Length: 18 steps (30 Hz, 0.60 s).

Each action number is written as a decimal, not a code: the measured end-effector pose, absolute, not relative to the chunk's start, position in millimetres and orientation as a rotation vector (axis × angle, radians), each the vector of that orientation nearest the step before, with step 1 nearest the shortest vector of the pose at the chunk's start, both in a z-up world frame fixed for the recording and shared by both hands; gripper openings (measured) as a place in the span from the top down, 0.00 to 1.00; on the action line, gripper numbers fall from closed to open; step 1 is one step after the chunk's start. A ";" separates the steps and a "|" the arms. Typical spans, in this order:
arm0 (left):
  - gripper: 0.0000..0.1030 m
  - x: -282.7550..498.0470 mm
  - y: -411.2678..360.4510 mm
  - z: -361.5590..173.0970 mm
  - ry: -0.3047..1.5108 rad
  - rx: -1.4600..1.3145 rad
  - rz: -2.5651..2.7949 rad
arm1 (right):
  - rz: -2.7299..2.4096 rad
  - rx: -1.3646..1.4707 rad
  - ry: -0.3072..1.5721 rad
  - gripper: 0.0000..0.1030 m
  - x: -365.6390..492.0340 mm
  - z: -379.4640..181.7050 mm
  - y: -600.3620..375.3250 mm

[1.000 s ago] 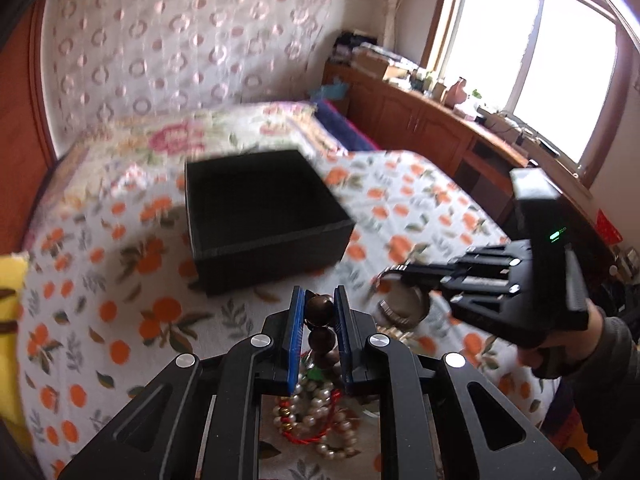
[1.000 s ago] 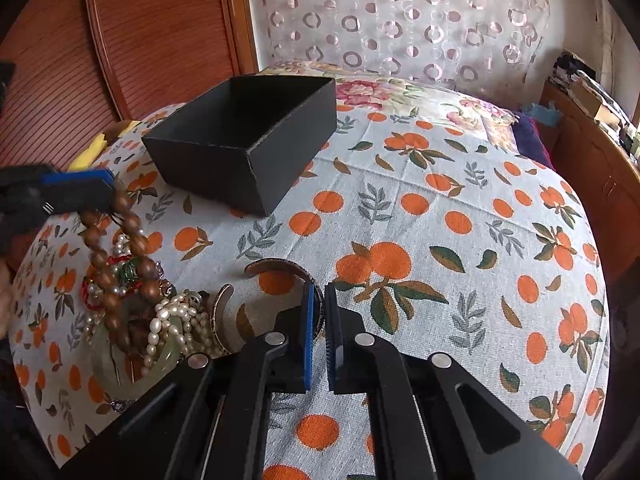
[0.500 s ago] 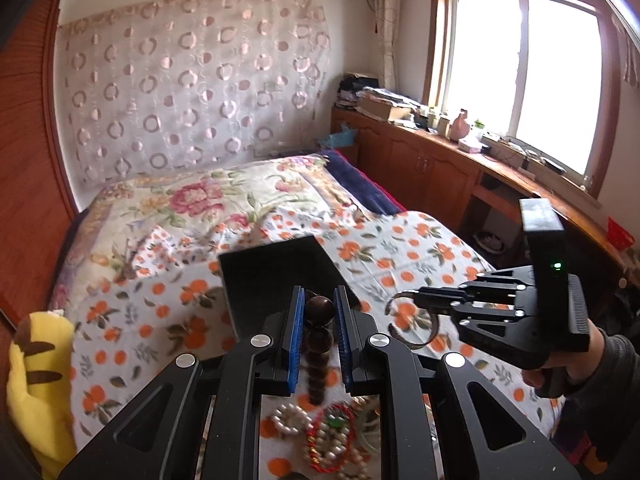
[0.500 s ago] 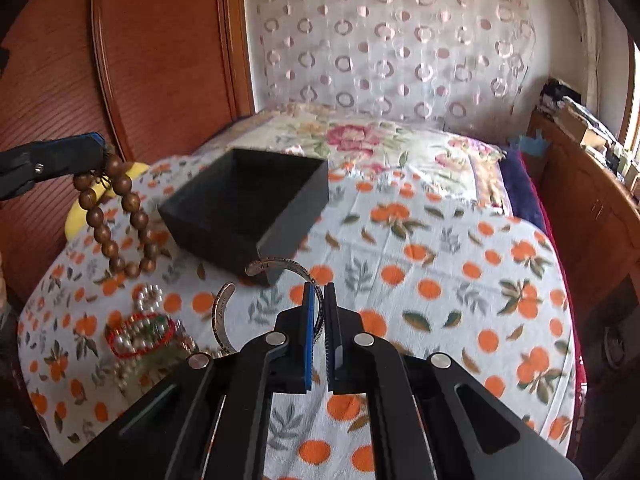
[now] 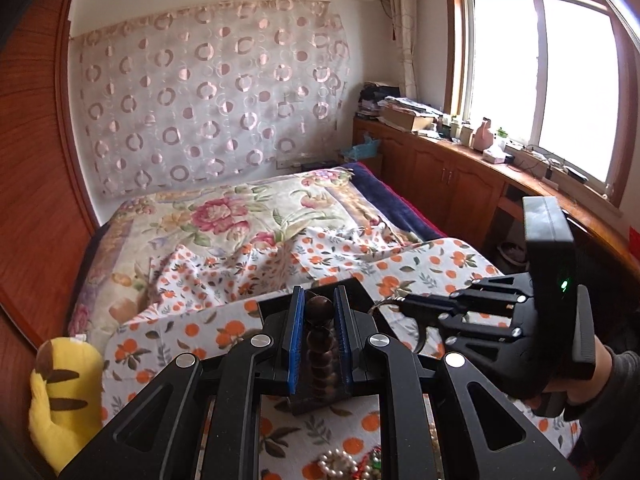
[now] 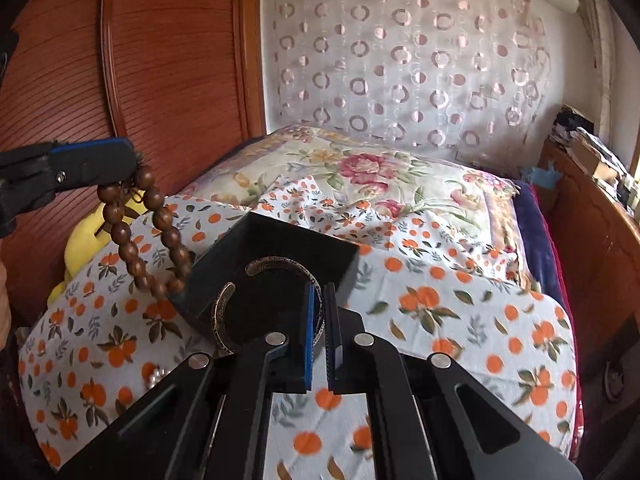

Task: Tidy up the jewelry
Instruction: 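Lift and carry the silver bangle and brown beads into the black box with both grippers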

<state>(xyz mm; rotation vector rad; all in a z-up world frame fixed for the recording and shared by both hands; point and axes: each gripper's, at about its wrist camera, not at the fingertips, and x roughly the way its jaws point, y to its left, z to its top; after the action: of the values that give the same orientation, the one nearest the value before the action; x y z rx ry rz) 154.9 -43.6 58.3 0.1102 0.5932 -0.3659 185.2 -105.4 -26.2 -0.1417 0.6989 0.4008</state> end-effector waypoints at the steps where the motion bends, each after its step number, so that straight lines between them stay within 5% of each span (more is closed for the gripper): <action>1: 0.86 156.8 -44.0 58.3 0.594 0.111 -0.363 | 0.403 -0.146 0.704 0.95 187.6 -27.7 -103.5; 18: 0.86 185.5 -55.0 42.0 0.632 0.102 -0.361 | 0.410 -0.138 0.709 0.88 171.9 -36.5 -122.7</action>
<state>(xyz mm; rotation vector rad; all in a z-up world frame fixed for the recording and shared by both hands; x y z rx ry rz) 185.5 -55.0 42.0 0.1016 0.6322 -0.3612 171.9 -122.7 -36.5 -0.1381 0.7091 0.4101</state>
